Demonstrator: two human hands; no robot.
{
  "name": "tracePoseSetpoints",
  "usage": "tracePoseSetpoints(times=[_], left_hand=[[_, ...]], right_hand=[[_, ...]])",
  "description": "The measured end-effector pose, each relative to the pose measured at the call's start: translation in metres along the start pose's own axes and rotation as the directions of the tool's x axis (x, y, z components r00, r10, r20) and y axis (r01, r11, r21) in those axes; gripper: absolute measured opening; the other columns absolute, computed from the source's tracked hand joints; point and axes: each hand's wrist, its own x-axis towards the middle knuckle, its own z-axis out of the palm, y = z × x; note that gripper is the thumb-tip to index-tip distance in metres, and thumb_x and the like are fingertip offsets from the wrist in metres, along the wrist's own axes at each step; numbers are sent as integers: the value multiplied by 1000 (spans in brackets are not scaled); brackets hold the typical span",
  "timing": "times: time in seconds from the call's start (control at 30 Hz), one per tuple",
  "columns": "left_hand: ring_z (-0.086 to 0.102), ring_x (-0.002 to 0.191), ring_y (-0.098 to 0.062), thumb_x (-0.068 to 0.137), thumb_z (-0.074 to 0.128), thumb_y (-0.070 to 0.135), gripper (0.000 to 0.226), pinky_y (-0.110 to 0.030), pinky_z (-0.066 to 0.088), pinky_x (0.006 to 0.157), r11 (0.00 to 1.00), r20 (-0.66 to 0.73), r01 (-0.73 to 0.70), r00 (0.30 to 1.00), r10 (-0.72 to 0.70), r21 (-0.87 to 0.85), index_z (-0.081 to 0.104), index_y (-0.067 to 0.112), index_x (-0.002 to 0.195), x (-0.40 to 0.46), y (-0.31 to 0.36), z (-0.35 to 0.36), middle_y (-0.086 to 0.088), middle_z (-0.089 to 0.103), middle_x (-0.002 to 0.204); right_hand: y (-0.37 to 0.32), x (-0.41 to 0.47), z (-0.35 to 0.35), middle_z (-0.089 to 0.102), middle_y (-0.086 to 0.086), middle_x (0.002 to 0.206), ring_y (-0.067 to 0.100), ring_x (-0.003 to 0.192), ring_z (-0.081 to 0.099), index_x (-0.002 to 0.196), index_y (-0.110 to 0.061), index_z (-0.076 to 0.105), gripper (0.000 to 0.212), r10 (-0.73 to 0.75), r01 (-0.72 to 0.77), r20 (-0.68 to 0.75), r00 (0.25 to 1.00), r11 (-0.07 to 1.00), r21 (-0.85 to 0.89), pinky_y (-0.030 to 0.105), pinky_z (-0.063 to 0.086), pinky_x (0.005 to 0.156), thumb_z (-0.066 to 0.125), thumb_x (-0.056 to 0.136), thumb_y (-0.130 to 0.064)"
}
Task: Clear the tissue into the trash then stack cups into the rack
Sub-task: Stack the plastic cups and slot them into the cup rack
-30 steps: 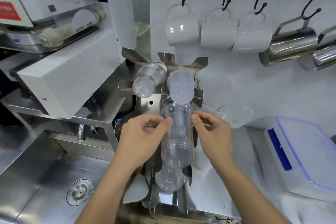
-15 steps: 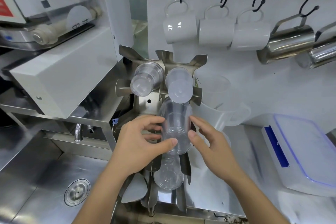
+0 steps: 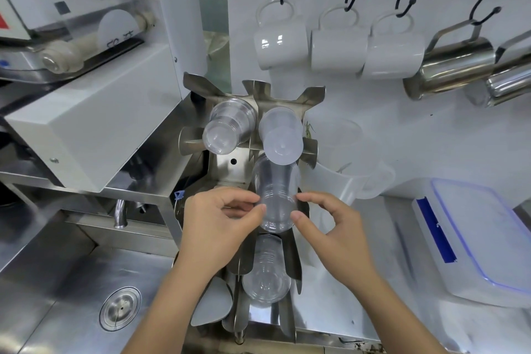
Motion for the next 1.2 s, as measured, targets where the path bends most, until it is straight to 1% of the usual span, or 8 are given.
tracePoseSetpoints(times=[0.13, 0.23, 0.47, 0.67, 0.83, 0.93, 1.03, 1.2], left_hand=[[71, 62, -9, 71, 87, 7, 15, -9, 54, 59, 998, -16, -39, 999, 40, 52, 81, 20, 77, 3, -1, 3, 7, 74, 63], [65, 55, -5, 71, 87, 9, 17, -10, 52, 56, 997, -18, -41, 999, 42, 71, 80, 24, 73, 6, -1, 3, 10, 73, 69], [64, 58, -15, 71, 87, 9, 26, -24, 55, 56, 996, -20, -66, 998, 68, 64, 77, 33, 69, 7, -3, 5, 8, 73, 71], [64, 59, -15, 72, 86, 7, 24, -16, 52, 56, 994, -44, -100, 994, 103, 49, 78, 29, 72, 4, -7, 7, 5, 72, 68], [67, 75, -3, 73, 86, 9, 14, -8, 48, 70, 962, -117, -225, 963, 244, 157, 80, 20, 79, -6, -12, 11, 12, 74, 75], [63, 86, -3, 73, 86, 11, 15, -28, 55, 81, 893, -169, -337, 902, 397, 298, 78, 17, 84, -12, -14, 16, 15, 70, 85], [61, 101, -11, 78, 79, 26, 22, -40, 53, 90, 882, -183, -363, 886, 427, 302, 76, 16, 98, -19, -15, 23, 8, 69, 102], [58, 118, -13, 81, 74, 34, 40, -29, 45, 104, 869, -84, -432, 883, 463, 241, 70, 16, 116, -35, -4, 34, 2, 65, 122]], right_hand=[[1, 3, 4, 72, -21, 99, -10, 102, 61, 96, -31, 73, 19, -4, 2, -39, 999, 999, -35, 0, 41, 85, 77, 80, -22], [1, 5, 5, 72, -21, 97, -11, 101, 61, 96, -29, 73, 18, -8, 6, -49, 999, 999, -37, -1, 40, 84, 77, 80, -22], [0, 7, 4, 73, -19, 96, -10, 97, 63, 94, -26, 75, 16, -23, 21, -58, 998, 999, -43, -2, 40, 82, 78, 79, -20], [-1, 5, 5, 73, -20, 96, -11, 99, 62, 94, -26, 75, 16, -27, 23, -64, 998, 997, -68, -4, 36, 82, 77, 79, -22], [0, 1, 4, 69, -23, 99, -10, 102, 60, 96, -26, 73, 17, -105, 95, -65, 992, 984, -154, -2, 36, 86, 76, 80, -22], [4, -3, 2, 64, -21, 108, -8, 108, 57, 100, -24, 71, 22, -186, 172, -51, 981, 964, -203, 4, 38, 94, 76, 80, -18], [8, -9, -5, 64, -14, 115, -5, 114, 56, 107, -25, 69, 29, -219, 205, -50, 974, 957, -208, 9, 38, 99, 77, 80, -18], [15, -19, -28, 56, -12, 133, -12, 128, 42, 121, -28, 62, 41, -190, 175, -26, 982, 945, -278, 6, 30, 105, 75, 82, -25]])
